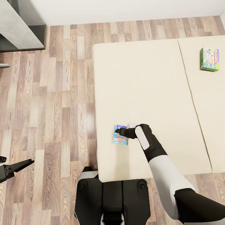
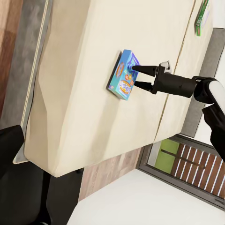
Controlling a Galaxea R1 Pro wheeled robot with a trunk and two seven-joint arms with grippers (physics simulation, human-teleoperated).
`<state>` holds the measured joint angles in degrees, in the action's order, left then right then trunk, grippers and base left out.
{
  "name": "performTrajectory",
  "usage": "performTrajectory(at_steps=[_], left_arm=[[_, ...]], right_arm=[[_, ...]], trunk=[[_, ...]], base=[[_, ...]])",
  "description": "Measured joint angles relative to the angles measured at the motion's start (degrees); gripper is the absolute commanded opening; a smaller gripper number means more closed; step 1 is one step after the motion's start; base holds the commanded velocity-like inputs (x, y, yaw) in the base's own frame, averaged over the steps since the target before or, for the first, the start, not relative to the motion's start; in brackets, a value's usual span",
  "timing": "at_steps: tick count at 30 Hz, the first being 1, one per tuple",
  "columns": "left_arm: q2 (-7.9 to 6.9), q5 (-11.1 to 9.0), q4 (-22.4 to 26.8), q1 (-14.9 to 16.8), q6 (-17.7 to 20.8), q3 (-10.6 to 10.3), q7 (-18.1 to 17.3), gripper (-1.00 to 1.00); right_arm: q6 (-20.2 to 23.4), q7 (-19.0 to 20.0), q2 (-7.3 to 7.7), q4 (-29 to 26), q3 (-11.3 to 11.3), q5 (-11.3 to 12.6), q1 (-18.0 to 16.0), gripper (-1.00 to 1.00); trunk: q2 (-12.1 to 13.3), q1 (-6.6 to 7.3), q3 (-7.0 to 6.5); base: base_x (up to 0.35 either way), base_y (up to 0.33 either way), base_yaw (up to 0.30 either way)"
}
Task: Put all the toys in the child's room - the three board games (two on the bed and one on the table), the two jigsaw puzzles on the table, and the tennis ball on the table - inside the toy box on the table in the child's room.
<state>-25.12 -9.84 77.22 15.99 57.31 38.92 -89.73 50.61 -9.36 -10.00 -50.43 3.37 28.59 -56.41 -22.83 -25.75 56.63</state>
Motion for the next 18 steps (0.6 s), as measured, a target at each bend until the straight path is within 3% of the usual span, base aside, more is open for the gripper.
performTrajectory(at_steps=[18], left_arm=[[0.0,0.0,0.0,0.0,0.0,0.0,0.0,1.0]], right_arm=[[-0.7,0.0,0.0,0.0,1.1,-0.1,0.0,1.0]], trunk=[[0.0,0.0,0.0]], base=[[0.0,0.0,0.0]])
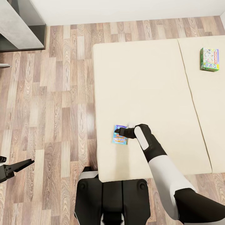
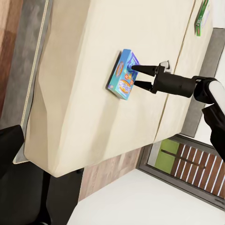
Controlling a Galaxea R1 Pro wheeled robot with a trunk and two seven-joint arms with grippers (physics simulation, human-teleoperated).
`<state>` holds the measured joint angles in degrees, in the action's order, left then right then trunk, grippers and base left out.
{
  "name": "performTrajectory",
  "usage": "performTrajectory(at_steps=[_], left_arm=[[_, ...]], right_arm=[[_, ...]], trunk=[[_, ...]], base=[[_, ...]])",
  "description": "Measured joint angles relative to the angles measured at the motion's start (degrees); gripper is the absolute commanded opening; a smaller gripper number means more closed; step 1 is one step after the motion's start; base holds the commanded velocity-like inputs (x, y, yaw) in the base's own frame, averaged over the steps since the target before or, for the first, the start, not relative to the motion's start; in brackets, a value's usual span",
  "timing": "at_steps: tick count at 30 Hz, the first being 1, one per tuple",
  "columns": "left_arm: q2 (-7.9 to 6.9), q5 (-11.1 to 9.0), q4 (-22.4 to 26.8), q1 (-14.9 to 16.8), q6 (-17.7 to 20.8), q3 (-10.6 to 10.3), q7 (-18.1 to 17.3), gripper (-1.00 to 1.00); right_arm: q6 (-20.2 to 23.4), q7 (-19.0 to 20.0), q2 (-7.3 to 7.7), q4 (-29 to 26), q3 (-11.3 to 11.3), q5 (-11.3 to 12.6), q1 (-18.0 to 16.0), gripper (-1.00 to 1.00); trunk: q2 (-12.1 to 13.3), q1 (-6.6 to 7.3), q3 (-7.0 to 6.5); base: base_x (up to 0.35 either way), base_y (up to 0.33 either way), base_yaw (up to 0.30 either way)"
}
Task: Put all the toys in the child's room - the three board games (two on the bed and one on the table), the two jigsaw puzzles on the table, and the tennis ball on the table - inside the toy box on the table in the child's room.
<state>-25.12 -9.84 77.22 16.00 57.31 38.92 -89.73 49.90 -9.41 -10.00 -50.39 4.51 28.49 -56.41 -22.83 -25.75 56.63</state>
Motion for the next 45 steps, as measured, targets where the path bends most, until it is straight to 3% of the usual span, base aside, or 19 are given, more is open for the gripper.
performTrajectory(at_steps=[9,17,45], left_arm=[[-0.07,0.0,0.0,0.0,0.0,0.2,0.0,1.0],[0.0,0.0,0.0,0.0,0.0,1.4,0.0,1.0],[0.0,0.0,0.0,0.0,0.0,1.5,0.0,1.0]], right_arm=[[-0.3,-0.3,0.0,0.0,0.7,-0.1,0.0,1.0],[-0.2,-3.3,0.0,0.0,0.8,0.1,0.0,1.0],[0.1,-3.7,0.0,-0.1,1.1,0.3,-0.1,1.0]], trunk=[[0.0,0.0,0.0],[0.0,0.0,0.0],[0.0,0.0,0.0]], base=[[0.0,0.0,0.0],[0.0,0.0,0.0],[0.0,0.0,0.0]])
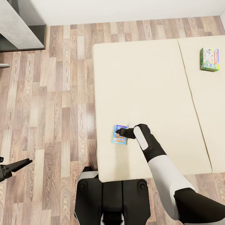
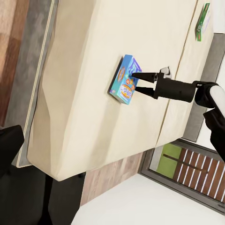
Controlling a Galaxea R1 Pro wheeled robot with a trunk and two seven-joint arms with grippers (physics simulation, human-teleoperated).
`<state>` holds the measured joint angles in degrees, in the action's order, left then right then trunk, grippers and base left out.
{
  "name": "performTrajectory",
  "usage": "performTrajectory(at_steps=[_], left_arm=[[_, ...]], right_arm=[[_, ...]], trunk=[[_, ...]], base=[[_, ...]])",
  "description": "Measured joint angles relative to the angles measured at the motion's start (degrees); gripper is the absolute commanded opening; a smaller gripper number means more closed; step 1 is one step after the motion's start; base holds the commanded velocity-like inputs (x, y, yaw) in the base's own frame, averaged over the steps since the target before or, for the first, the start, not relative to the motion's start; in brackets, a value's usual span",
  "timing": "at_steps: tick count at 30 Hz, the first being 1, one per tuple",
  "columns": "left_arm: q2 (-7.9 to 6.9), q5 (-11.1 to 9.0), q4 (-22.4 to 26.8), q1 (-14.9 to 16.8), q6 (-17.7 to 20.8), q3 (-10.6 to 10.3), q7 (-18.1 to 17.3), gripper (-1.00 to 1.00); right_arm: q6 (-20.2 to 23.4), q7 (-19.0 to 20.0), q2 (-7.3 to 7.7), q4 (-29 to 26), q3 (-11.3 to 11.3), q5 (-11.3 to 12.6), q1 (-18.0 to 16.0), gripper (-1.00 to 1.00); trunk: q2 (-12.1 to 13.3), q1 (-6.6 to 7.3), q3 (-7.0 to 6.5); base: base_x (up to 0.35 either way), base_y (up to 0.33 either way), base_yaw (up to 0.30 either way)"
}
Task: Put all the toys in the child's room - the three board games (two on the bed and one on the table), the two jigsaw puzzles on the table, and the tennis ball on the table - inside the toy box on the table in the child's room.
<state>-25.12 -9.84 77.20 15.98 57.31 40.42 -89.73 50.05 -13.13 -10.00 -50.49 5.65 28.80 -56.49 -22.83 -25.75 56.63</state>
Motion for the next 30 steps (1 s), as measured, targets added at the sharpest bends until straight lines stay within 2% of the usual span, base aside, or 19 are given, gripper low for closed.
performTrajectory(at_steps=[30], left_arm=[[0.0,0.0,0.0,0.0,0.0,0.0,0.0,1.0]], right_arm=[[0.2,0.0,0.0,0.2,0.0,0.7,-0.1,1.0]], trunk=[[0.0,0.0,0.0]], base=[[0.0,0.0,0.0]])
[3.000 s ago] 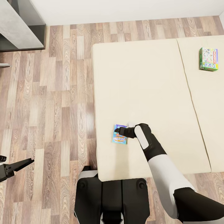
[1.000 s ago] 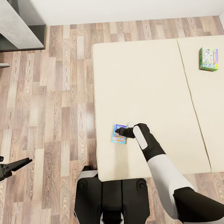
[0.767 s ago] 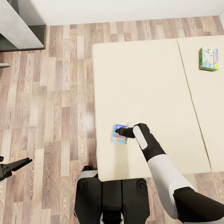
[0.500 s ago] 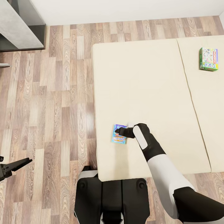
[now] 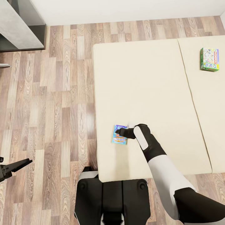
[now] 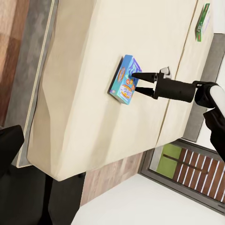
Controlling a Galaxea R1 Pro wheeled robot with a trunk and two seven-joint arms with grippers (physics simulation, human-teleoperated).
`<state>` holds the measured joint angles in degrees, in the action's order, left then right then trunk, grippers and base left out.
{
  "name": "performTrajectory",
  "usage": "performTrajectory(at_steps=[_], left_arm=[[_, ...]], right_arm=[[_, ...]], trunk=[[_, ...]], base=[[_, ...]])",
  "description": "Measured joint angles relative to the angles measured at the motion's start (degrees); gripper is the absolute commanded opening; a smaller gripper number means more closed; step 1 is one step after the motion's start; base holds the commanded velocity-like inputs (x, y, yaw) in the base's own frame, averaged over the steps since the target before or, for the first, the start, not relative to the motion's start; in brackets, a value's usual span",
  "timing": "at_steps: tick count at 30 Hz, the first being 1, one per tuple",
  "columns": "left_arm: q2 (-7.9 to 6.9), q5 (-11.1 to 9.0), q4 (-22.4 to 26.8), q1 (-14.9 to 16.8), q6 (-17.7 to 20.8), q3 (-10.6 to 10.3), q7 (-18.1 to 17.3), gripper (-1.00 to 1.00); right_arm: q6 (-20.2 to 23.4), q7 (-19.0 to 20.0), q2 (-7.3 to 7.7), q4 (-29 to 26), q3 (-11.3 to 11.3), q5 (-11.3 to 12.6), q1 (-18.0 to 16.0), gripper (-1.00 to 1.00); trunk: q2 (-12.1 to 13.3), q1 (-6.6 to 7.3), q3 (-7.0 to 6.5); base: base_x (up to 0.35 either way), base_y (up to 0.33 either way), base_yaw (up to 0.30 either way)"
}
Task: Put all the toys in the child's room - the three board games (two on the bed and one on the table), the two jigsaw puzzles on the table, and the tennis ball on the table - inside the toy box on the table in the child's room.
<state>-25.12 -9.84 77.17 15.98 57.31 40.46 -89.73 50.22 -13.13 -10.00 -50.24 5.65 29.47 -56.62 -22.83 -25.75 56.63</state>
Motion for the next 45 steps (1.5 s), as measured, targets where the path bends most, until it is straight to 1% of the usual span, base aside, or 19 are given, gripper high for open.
performTrajectory(at_steps=[6,9,15,17,19,27,35,45], left_arm=[[0.0,0.0,0.0,0.0,0.0,0.0,0.0,1.0],[0.0,0.0,0.0,0.0,0.0,0.0,0.0,1.0],[0.0,0.0,0.0,0.0,0.0,0.0,0.0,1.0],[0.0,0.0,0.0,0.0,0.0,0.0,0.0,1.0],[0.0,0.0,0.0,0.0,0.0,0.0,0.0,1.0],[0.0,0.0,0.1,0.0,0.0,0.0,0.0,1.0],[0.0,0.0,0.0,0.0,0.0,0.0,0.0,1.0],[0.0,0.0,0.0,0.0,0.0,0.0,0.0,1.0]], right_arm=[[0.1,0.1,0.0,0.0,0.0,0.2,0.0,1.0],[0.1,0.1,0.0,0.0,0.2,0.6,0.0,1.0],[0.2,0.1,0.0,0.0,0.3,3.0,0.0,1.0],[0.3,0.1,0.0,0.0,0.4,4.3,0.0,1.0],[0.3,0.1,0.0,0.0,0.7,4.8,-0.4,1.0],[0.2,0.1,0.0,0.0,3.0,5.7,-1.3,1.0],[0.1,0.3,0.0,0.0,3.6,7.2,-1.4,1.0],[0.1,0.4,0.0,0.2,3.7,7.5,-1.5,1.0]], trunk=[[0.0,0.0,0.0],[0.0,0.0,0.0],[0.0,0.0,0.0],[0.0,0.0,0.0],[0.0,0.0,0.0],[0.0,0.0,0.0],[0.0,0.0,0.0],[0.0,0.0,0.0]], base=[[0.0,0.0,0.0],[0.0,0.0,0.0],[0.0,0.0,0.0],[0.0,0.0,0.0],[0.0,0.0,0.0],[0.0,0.0,0.0],[0.0,0.0,0.0],[0.0,0.0,0.0]])
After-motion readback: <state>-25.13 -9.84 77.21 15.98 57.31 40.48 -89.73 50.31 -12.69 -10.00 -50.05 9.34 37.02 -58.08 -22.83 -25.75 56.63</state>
